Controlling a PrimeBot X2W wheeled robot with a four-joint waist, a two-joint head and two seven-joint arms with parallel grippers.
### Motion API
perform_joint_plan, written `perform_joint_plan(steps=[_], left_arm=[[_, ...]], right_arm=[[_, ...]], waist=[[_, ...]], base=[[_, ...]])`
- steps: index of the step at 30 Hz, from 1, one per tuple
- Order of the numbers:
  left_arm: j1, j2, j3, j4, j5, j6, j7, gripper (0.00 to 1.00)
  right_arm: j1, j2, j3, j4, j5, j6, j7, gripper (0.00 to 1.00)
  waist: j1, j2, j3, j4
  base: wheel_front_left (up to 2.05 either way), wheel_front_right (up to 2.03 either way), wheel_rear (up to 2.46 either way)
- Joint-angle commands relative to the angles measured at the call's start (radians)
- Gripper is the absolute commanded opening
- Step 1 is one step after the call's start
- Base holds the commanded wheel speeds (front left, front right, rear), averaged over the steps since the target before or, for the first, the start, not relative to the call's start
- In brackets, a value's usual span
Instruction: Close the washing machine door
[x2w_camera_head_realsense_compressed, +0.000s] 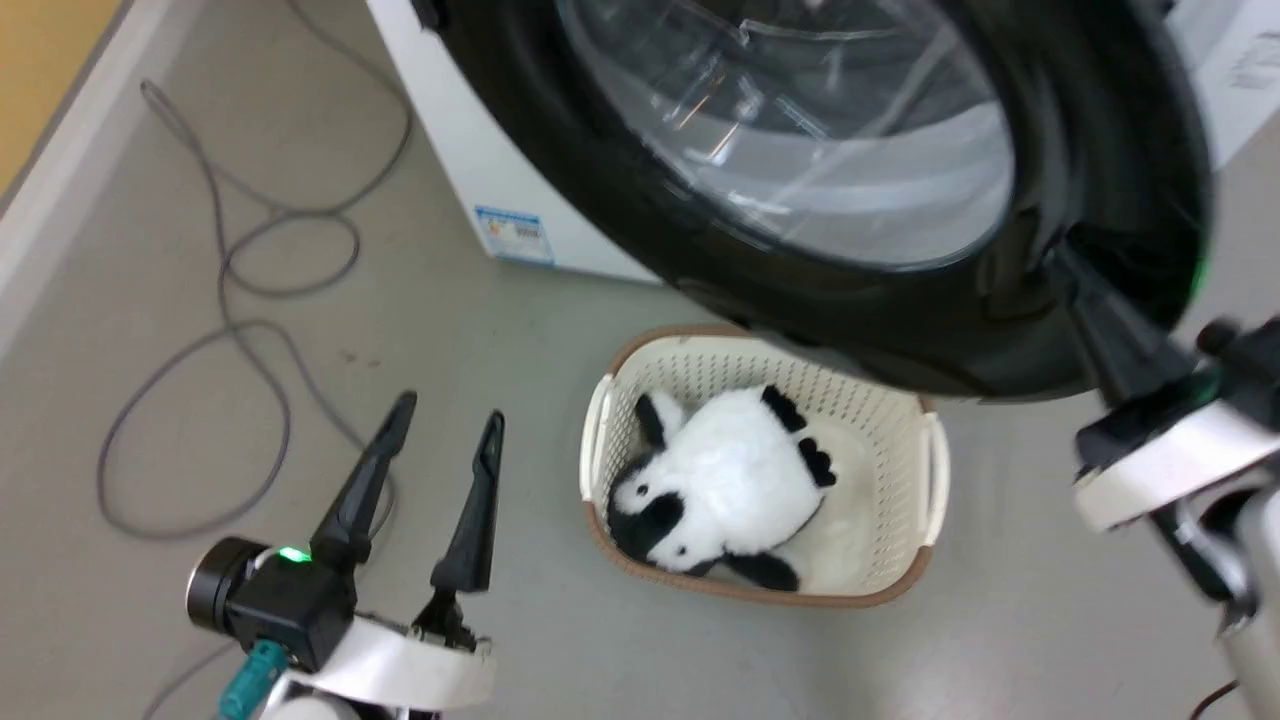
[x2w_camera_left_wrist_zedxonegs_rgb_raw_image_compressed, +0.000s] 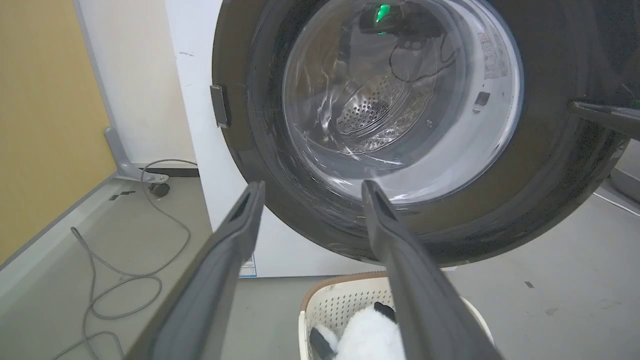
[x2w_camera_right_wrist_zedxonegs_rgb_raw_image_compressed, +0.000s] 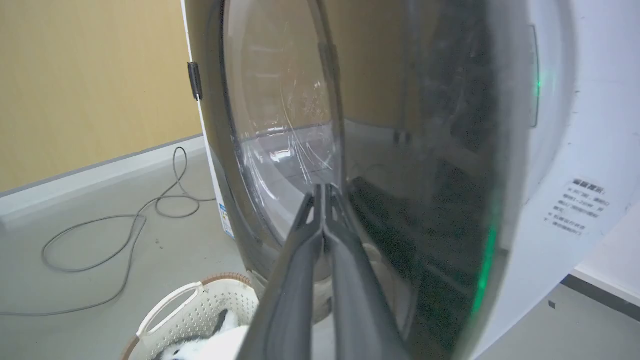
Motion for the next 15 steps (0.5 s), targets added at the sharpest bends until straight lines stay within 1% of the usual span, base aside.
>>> perform_joint_plan(steps=[1, 5, 7, 10, 15], left_arm=[[-0.021, -0.007, 0.004, -0.007, -0.008, -0.004, -0.004, 1.0], [-0.056, -0.018, 0.023, -0.017, -0.04, -0.004, -0.004, 1.0], [-0.063, -0.019, 0.024, -0.02, -0.043, -0.004, -0.004, 1.0], [-0.085, -0.02, 0.023, -0.025, -0.051, -0.004, -0.004, 1.0], [-0.104, -0.023, 0.024, -0.026, -0.056, -0.004, -0.004, 1.0]], right_arm=[[-0.024, -0.01, -0.009, 0.009, 0.015, 0.0, 0.007, 0.0], [-0.123, -0.05, -0.055, 0.039, 0.058, 0.0, 0.046, 0.0], [-0.142, -0.054, -0.067, 0.045, 0.063, 0.0, 0.056, 0.0], [-0.216, -0.076, -0.091, 0.065, 0.072, 0.0, 0.099, 0.0], [-0.293, -0.085, -0.122, 0.099, 0.097, 0.0, 0.142, 0.0]], waist=[[0.0, 0.0, 0.031, 0.024], [0.0, 0.0, 0.079, 0.048], [0.0, 0.0, 0.089, 0.052], [0.0, 0.0, 0.123, 0.065], [0.0, 0.0, 0.154, 0.073]], base=[[0.0, 0.0, 0.0], [0.0, 0.0, 0.0], [0.0, 0.0, 0.0], [0.0, 0.0, 0.0], [0.0, 0.0, 0.0]])
